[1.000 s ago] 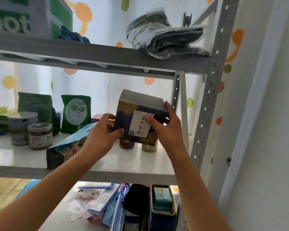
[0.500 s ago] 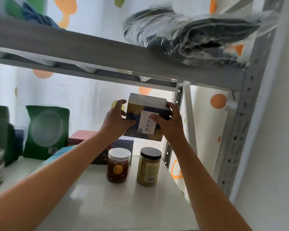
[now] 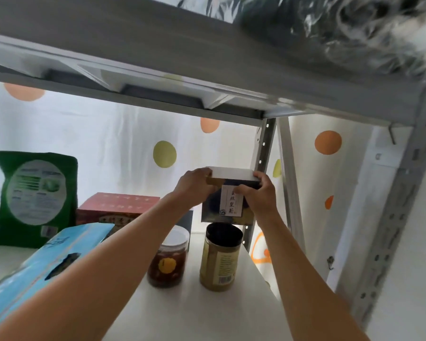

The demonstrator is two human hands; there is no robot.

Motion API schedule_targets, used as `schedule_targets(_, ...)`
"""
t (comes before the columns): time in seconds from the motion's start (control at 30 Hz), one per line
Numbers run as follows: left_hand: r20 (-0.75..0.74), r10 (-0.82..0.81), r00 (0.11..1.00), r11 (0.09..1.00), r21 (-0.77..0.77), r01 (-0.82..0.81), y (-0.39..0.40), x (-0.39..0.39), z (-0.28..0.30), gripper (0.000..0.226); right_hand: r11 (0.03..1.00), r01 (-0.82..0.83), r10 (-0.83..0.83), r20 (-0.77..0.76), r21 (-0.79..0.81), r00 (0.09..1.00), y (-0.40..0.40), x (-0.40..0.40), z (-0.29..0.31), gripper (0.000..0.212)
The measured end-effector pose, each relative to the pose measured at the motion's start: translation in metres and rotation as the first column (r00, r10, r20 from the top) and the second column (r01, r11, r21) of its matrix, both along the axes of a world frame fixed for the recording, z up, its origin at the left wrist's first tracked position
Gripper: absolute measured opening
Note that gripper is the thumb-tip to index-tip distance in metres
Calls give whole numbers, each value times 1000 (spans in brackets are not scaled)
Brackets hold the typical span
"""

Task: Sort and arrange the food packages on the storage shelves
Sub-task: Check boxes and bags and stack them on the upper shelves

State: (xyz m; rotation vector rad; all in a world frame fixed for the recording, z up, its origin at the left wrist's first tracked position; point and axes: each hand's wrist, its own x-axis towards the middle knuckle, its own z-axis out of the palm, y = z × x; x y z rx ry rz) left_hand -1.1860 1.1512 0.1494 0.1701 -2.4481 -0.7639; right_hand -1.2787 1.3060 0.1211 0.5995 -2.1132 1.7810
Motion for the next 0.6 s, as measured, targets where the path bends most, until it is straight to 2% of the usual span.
schedule_targets(0.1,39,42,998,998,48,-43,-4,-3,-5,34,1000,-21,22,107,-9,994,-4,-5,-19,57)
schedule_targets(0.23,116,89,989,996,-33,-86,-7,-7,-13,20,992,-124,116,262,11,958,-3,-5,-31,55)
schedule_targets(0.4,228,43,973,996,-91,-23,-1,-12,-26,10,993,-115,105,351,8,930,6,0,-46,41)
schedule_targets(0.6,241,42,970,993,-114,-14,-3,-8,-37,11,982,-123,56,393,146,918,17,-3,-50,28)
